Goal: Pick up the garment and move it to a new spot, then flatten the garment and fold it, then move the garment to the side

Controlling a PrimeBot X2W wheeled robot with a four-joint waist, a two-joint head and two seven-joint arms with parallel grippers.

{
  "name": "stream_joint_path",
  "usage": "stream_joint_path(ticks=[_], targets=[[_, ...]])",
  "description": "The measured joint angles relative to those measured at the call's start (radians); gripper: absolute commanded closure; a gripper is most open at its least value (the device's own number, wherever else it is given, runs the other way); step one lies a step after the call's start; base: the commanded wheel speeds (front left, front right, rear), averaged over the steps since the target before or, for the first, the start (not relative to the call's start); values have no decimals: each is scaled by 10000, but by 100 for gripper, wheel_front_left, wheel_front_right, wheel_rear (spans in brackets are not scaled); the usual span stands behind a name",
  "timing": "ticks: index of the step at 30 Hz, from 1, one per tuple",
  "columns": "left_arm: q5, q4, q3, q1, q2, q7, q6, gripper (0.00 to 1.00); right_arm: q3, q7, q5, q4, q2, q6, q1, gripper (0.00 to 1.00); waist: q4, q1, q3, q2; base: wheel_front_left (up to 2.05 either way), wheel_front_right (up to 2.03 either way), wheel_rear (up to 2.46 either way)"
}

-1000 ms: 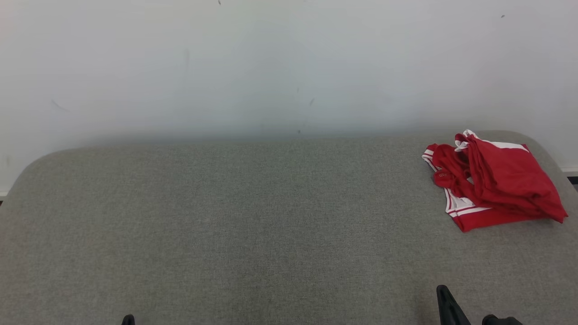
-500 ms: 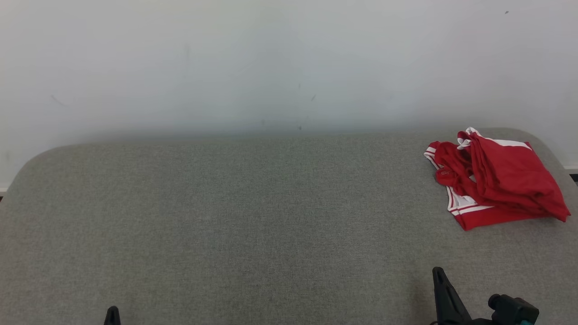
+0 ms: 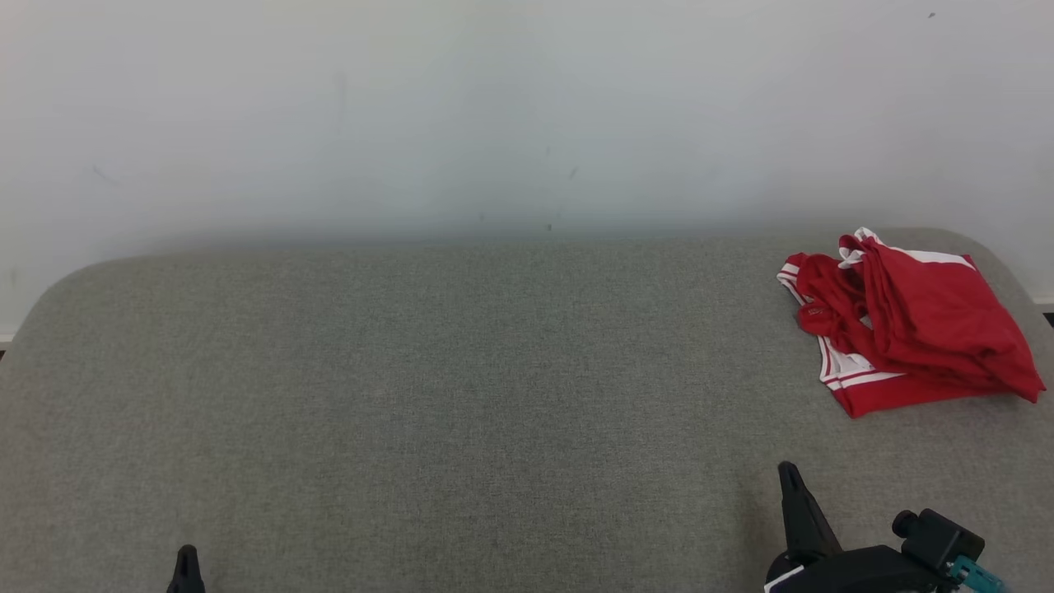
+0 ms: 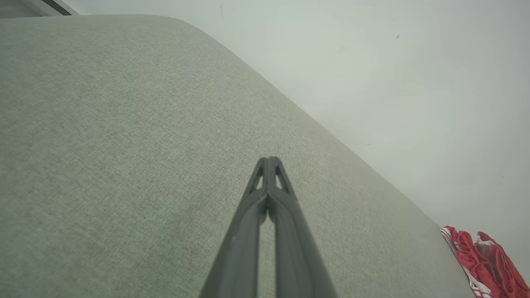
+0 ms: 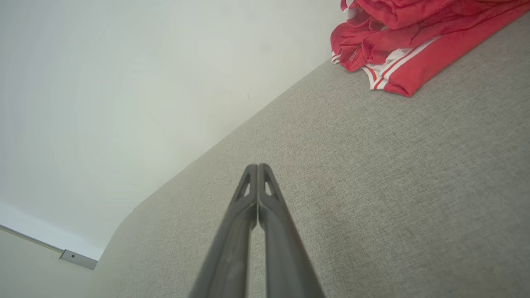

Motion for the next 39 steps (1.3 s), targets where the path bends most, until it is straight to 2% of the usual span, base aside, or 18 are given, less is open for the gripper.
stream_joint_path(ticks=[39], targets=[[-4715, 113, 803, -840, 13, 1266, -86, 100, 458, 968, 5018, 688, -2, 0, -1526, 100, 92, 0, 307, 0, 0, 0, 0]])
